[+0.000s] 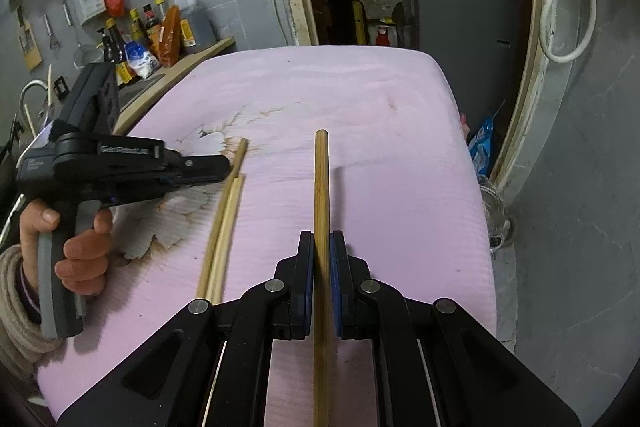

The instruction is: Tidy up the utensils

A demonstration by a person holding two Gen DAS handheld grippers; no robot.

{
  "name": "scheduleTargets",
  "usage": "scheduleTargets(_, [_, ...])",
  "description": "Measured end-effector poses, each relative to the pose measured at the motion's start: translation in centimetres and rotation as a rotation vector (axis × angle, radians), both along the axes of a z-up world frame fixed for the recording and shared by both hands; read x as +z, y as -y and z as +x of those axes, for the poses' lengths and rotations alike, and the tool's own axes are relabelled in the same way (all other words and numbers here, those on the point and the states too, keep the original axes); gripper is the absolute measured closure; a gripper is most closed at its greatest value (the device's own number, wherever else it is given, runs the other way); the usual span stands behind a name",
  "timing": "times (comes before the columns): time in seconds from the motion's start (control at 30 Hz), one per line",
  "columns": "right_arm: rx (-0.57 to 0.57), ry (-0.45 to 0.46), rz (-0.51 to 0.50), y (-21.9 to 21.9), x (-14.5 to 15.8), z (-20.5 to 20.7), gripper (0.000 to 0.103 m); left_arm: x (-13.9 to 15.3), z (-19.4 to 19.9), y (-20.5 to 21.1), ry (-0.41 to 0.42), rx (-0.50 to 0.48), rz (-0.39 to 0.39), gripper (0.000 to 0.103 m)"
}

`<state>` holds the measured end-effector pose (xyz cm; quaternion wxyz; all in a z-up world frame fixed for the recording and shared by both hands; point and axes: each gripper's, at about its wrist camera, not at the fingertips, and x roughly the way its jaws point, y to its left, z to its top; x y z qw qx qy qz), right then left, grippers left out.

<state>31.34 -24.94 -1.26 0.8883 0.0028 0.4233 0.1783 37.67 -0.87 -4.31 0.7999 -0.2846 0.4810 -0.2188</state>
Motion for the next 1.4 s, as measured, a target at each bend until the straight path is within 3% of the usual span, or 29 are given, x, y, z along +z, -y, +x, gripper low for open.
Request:
scheduleTargets(0.03, [-0.004,-0.006,0.007,0.2,-0.2,0.3,0.097,0.2,0.0,0.1,0.008,0.001,0.002,0.084])
scheduleTargets(0.2, [-0.005,-0.023,0.041,0.8,-0.8,0.6,0.097,0.6,0.6,1.4,0.02,0.007,0.069,0.083])
scheduleTargets(0.4, [0.021,-0.038,-0.043,-0.2,-0.8,1.3,0.097,0.7,1.2,3.2,0.047,-0.015,0.164,0.083])
scheduleTargets(0.47, [0.034,-0.054,-0.089,-0.9,-0.9,1.8,0.097,0.6,1.5,3.6,0.051,-0.02,0.187,0.085])
scheduleTargets(0.53, [0.041,-0.071,-0.121,-1.3,-0.9,2.4,0.096,0.3,1.7,3.9,0.057,-0.016,0.216,0.094])
scheduleTargets(0.7, [0.06,-0.098,-0.19,-2.2,-1.2,3.4,0.095,-0.2,1.7,3.4,0.054,-0.015,0.187,0.095])
scheduleTargets(0.83, [0.052,-0.097,-0.19,-2.1,-1.0,3.4,0.097,-0.3,1.1,2.8,0.031,-0.006,0.156,0.097])
scheduleTargets(0.97, [0.03,-0.02,-0.108,-1.1,0.1,1.4,0.097,0.6,-0.2,2.7,0.047,-0.003,0.168,0.098])
scheduleTargets(1.07, [0.006,0.074,0.001,-0.1,1.4,-1.0,0.097,2.1,-1.8,2.8,0.11,-0.006,0.189,0.098])
scheduleTargets(1.33, [-0.038,0.385,0.237,0.8,3.9,-7.2,0.097,6.8,-9.1,3.1,0.432,0.062,0.259,0.098])
scheduleTargets(1.4, [-0.043,0.458,0.243,0.6,4.5,-8.5,0.097,7.9,-11.0,2.9,0.53,0.095,0.277,0.098])
